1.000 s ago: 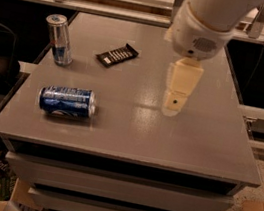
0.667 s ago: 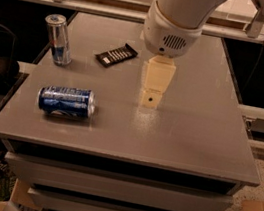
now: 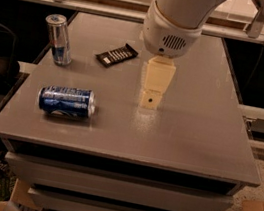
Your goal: Pick pepsi can
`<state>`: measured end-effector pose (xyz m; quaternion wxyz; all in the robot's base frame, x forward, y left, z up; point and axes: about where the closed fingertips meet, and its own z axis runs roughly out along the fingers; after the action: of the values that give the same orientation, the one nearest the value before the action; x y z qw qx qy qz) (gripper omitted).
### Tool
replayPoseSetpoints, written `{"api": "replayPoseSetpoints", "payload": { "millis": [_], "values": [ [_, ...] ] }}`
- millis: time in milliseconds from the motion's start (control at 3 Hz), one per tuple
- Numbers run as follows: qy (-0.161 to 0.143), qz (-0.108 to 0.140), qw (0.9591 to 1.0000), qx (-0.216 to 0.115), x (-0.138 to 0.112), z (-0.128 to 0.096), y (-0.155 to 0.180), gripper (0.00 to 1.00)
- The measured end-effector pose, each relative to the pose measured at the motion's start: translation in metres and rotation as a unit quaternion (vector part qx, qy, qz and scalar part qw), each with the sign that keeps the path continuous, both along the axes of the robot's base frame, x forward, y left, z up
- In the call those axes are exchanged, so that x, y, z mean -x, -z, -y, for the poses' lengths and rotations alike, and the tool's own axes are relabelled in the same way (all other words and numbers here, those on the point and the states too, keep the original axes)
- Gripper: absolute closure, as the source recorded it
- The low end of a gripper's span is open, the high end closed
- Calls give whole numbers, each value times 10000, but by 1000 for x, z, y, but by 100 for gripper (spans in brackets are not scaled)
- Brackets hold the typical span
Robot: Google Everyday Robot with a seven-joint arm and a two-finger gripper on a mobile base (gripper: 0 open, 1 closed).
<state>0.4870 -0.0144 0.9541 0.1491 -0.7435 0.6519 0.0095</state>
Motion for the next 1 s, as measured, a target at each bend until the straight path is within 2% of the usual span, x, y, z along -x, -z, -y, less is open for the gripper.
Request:
{"api": "replayPoseSetpoints", "payload": {
  "millis": [1000],
  "values": [
    [-505,-389,9978,156,1,-31,34,0]
  ]
}}
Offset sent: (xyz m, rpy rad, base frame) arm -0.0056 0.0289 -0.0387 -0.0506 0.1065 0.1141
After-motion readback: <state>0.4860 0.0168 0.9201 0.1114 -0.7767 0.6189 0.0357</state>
